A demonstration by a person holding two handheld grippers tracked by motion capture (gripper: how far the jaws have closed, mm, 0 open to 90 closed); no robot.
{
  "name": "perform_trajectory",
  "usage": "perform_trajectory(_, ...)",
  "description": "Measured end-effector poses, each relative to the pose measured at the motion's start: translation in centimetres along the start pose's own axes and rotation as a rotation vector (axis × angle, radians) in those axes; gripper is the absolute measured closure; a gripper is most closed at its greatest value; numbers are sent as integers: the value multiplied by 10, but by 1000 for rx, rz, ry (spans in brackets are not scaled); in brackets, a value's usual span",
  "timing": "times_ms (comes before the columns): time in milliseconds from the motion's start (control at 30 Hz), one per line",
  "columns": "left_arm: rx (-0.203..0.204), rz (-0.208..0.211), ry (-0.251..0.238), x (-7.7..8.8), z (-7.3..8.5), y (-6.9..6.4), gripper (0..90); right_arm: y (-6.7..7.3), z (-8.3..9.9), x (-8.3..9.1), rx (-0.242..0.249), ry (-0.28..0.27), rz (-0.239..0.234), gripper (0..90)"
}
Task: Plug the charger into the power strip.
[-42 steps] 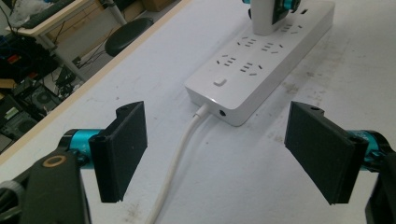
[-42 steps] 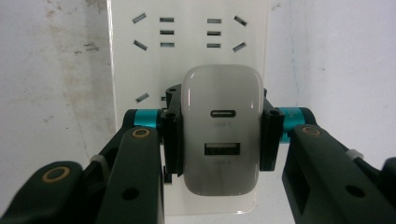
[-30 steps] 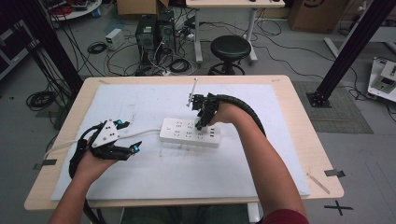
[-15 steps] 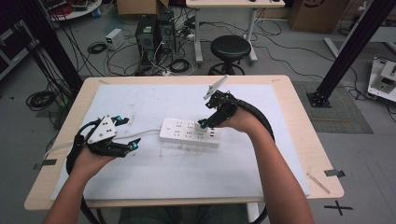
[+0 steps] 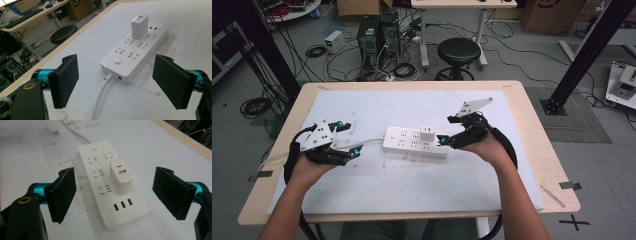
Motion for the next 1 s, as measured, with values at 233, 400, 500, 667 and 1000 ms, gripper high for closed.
perform_trajectory(233, 41, 2, -21, -2, 5, 1, 211, 2, 20, 16, -51, -93, 30, 195)
perform_trajectory(400, 45, 0, -21, -1, 5, 1, 211, 0, 32, 24, -80, -108, 61, 195)
perform_trajectory(500, 44, 1, -18, 0, 5, 0, 211, -1, 35, 26, -81, -105, 72, 195)
perform_trajectory(667, 45, -2, -15, 0, 5, -1, 211, -1, 33, 26, -78, -113, 75, 195)
perform_trajectory(1000, 56, 1, 1, -6, 12, 1, 211, -5, 33, 27, -91, -111, 93, 195)
Point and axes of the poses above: each handheld gripper's, and its own axes: x roughly backward along the jaws, z roughly out of its underside, y roughly to its left, the point moved 4 cm from there along -x, roughly forward along the jaws, and after that the axes turned 10 degrees about -y, right-handed, at the moved point
